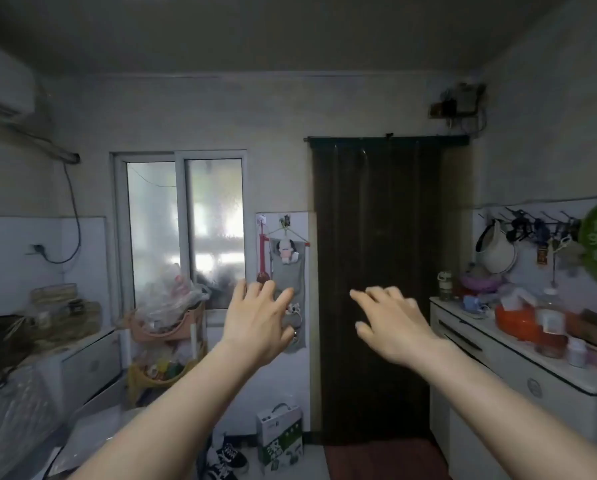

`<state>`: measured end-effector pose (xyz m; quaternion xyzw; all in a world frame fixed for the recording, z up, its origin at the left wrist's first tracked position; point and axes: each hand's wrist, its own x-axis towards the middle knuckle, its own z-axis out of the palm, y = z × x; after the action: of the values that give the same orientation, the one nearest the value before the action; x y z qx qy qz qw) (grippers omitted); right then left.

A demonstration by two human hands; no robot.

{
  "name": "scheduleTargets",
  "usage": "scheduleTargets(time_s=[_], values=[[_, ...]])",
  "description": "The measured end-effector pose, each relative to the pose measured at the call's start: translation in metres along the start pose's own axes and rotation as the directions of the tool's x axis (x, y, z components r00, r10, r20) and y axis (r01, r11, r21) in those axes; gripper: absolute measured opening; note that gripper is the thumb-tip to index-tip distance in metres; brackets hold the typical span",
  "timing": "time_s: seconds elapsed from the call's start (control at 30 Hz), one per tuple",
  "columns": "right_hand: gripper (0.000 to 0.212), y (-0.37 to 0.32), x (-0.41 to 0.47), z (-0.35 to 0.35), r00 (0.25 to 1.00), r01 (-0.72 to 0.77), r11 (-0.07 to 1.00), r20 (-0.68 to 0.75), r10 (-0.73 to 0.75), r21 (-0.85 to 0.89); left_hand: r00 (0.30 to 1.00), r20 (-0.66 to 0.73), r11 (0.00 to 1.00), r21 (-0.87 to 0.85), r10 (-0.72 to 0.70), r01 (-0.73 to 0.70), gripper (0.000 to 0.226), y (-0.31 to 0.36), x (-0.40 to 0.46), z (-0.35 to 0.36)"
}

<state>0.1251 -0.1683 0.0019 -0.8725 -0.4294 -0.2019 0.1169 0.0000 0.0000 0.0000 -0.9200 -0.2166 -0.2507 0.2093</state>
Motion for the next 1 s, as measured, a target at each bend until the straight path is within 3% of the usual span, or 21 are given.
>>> scheduleTargets(time_s=[0.13, 0.43, 0.7, 1.0], values=[[0.058, 0.009, 0.003, 0.028, 0.995, -0.045, 0.999, 0.085, 0.043, 0.028, 0.999, 0.029, 0.999, -0.040, -0.030, 0.031, 0.059, 0.013, 0.009, 0.019], [0.053, 0.008, 0.055, 0.099, 0.993, -0.003, 0.997, 0.120, -0.006, 0.074, 0.982, 0.170, 0.991, -0.088, -0.085, 0.101, 0.059, 0.005, 0.021, 0.111], [0.053, -0.035, 0.167, 0.191, 0.974, 0.083, 0.991, 0.203, -0.103, 0.105, 0.960, 0.253, 0.989, -0.043, -0.123, 0.139, 0.058, -0.079, 0.072, 0.224], [0.053, -0.083, 0.361, 0.298, 0.964, 0.104, 0.982, 0.227, -0.138, 0.156, 0.949, 0.255, 0.980, -0.023, -0.186, 0.199, 0.053, -0.214, 0.206, 0.346]])
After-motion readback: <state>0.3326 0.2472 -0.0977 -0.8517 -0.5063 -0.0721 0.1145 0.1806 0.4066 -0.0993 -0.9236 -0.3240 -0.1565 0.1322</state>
